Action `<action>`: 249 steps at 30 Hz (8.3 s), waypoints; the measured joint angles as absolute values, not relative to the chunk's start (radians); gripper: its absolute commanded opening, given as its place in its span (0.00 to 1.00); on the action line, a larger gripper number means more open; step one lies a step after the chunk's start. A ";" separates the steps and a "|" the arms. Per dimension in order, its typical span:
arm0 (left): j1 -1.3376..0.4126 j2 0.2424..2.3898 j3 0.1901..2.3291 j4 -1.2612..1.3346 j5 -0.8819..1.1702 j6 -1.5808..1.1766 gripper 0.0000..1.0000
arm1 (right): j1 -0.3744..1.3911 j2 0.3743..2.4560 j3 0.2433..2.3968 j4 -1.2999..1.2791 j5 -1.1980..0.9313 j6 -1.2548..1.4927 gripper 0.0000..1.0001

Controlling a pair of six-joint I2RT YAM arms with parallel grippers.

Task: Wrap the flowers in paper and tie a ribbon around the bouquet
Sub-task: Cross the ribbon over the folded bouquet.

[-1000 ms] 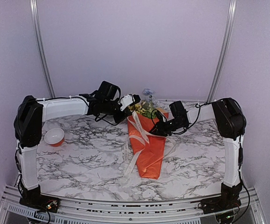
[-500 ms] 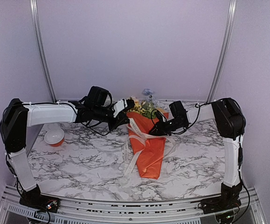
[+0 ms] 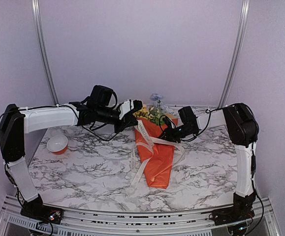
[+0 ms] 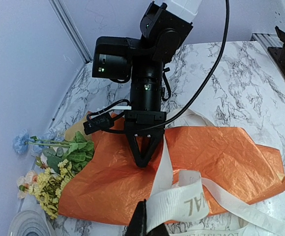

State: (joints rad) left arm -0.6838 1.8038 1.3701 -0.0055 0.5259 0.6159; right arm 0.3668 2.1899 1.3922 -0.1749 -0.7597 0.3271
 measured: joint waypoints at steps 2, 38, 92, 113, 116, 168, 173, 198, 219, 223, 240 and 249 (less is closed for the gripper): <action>-0.675 1.802 1.390 -0.044 0.539 0.669 0.00 | 0.367 2.190 1.394 -0.178 -0.760 0.326 0.27; -0.802 1.969 1.448 -0.440 0.197 0.875 0.68 | 0.369 2.205 1.419 -0.203 -0.765 0.320 0.27; -0.918 2.057 1.475 -0.320 0.183 0.396 0.00 | 0.371 2.207 1.415 -0.191 -0.765 0.319 0.26; -0.909 2.013 1.594 -0.169 -0.192 0.752 0.00 | 0.371 2.207 1.412 -0.184 -0.767 0.308 0.27; -0.899 2.030 1.577 -0.067 -0.236 0.799 0.00 | 0.371 2.207 1.411 -0.184 -0.767 0.305 0.27; -0.810 1.983 1.462 -0.085 0.029 0.526 0.76 | 0.377 2.210 1.412 -0.183 -0.775 0.302 0.27; -0.844 2.036 1.468 -0.099 0.135 0.561 0.74 | 0.377 2.210 1.412 -0.183 -0.775 0.302 0.27; -0.843 2.179 1.541 -0.082 -0.050 0.714 0.00 | 0.378 2.213 1.417 -0.187 -0.775 0.301 0.27; -1.030 1.812 1.394 -0.297 0.146 0.791 0.00 | 0.378 2.224 1.437 -0.204 -0.776 0.298 0.27; -1.013 1.818 1.404 -0.310 0.161 0.806 0.00 | 0.378 2.224 1.437 -0.204 -0.776 0.298 0.27; -0.821 2.205 1.640 -0.181 0.034 0.575 0.00 | 0.378 2.224 1.437 -0.203 -0.782 0.291 0.27; -0.805 2.254 1.641 -0.129 0.031 0.496 0.00 | 0.376 2.222 1.438 -0.206 -0.776 0.292 0.26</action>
State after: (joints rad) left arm -0.8055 2.2536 1.6409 -0.1287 0.0315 0.4961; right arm 0.3759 2.2215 1.4376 -0.2058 -0.7761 0.2924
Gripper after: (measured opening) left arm 0.004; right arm 0.264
